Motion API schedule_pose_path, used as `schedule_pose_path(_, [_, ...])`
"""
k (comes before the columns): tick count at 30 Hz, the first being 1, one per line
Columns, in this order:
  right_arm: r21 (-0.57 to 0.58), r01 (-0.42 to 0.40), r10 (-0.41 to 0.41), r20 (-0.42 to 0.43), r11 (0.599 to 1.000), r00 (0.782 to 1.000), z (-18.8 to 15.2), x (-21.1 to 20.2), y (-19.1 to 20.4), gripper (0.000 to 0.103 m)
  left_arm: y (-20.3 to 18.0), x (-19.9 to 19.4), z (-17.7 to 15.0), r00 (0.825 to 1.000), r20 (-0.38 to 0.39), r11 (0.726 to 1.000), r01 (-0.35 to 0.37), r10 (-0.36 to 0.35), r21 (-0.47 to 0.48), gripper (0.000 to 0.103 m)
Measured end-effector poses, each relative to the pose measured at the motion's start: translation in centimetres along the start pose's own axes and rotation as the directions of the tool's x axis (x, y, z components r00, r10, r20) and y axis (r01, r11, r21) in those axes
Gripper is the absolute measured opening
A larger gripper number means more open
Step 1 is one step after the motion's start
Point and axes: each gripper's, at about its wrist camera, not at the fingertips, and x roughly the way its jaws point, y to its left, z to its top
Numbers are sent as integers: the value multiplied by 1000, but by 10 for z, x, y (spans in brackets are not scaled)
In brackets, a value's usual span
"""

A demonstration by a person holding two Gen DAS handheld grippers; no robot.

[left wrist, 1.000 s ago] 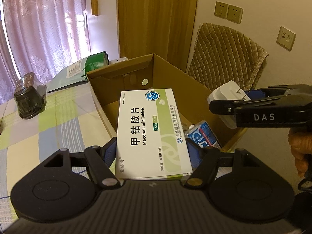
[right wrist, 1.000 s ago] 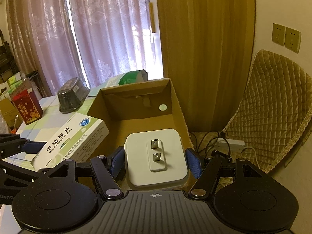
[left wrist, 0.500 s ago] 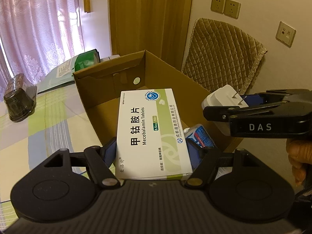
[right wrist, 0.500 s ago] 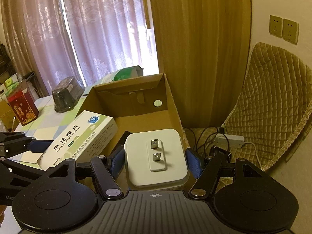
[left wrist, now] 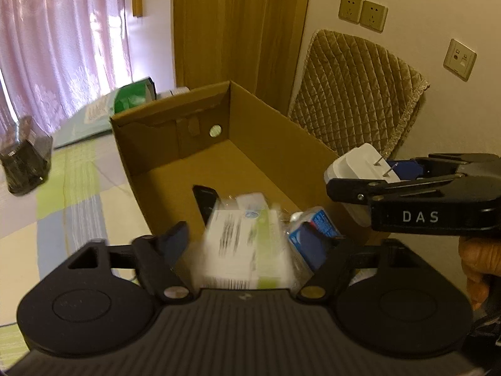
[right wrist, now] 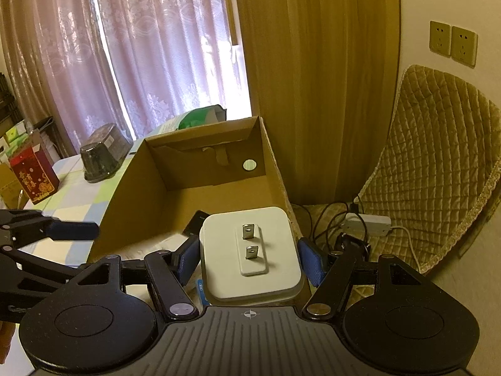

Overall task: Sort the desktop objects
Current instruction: 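Open the left tool to drop the medicine box while the right drops the plug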

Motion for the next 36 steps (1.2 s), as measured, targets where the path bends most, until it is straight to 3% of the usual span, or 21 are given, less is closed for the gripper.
schedule_pose_path(36, [-41,-18,17,-18,999,1000,12,23,29,67,33,-21,-26,999,-4,996,-36,36,-76,79])
